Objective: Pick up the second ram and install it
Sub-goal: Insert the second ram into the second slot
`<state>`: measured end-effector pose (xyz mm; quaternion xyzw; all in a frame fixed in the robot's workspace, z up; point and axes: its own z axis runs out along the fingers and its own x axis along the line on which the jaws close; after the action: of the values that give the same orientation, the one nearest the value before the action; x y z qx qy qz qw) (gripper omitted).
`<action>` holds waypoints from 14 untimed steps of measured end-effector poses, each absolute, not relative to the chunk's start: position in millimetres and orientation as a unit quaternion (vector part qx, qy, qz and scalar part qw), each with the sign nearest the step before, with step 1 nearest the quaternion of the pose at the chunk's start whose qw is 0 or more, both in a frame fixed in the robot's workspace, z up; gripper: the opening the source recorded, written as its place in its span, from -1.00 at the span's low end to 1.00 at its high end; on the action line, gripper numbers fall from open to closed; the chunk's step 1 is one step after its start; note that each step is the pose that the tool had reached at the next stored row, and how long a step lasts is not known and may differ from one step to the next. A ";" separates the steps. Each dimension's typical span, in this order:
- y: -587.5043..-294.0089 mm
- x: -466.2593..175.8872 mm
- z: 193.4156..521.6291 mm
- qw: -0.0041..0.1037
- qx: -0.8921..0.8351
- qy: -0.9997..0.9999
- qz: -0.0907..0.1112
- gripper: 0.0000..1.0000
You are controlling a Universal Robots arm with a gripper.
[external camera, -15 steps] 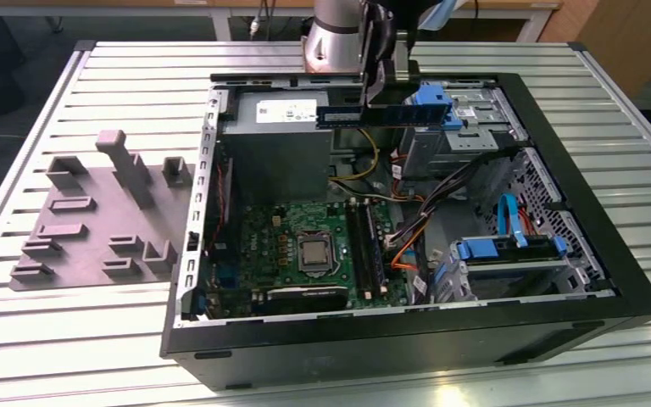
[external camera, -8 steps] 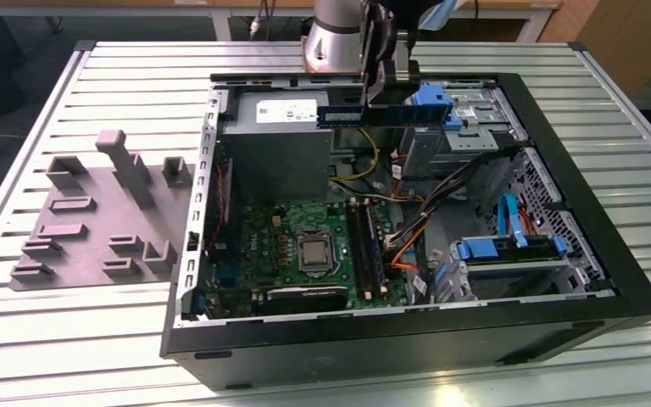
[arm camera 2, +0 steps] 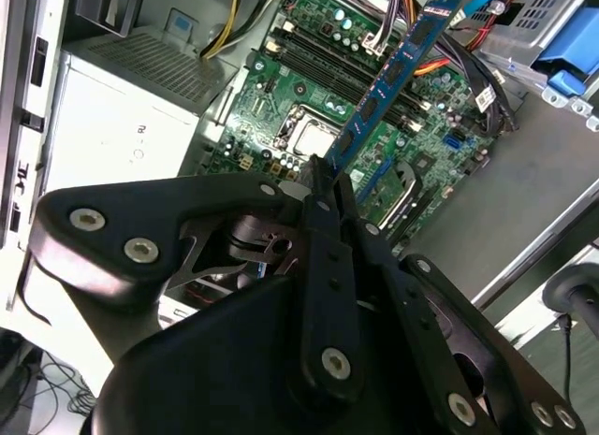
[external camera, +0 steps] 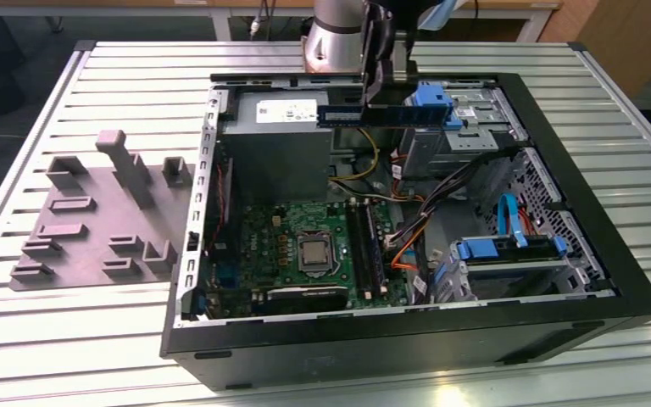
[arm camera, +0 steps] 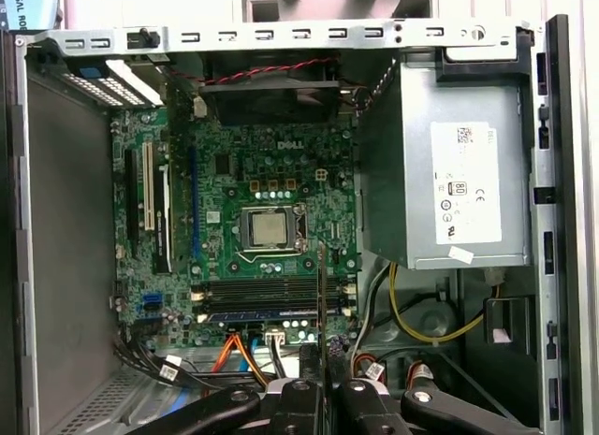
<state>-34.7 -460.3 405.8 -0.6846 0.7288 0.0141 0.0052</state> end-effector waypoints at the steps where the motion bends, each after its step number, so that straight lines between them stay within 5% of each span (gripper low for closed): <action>1: -460.3 -34.7 405.7 0.005 -0.683 0.731 0.014 -0.72; 14: -460.4 -34.7 405.3 0.006 -0.663 0.748 0.014 -0.72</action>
<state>-34.7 -460.4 405.3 -0.6633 0.7482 0.0140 0.0056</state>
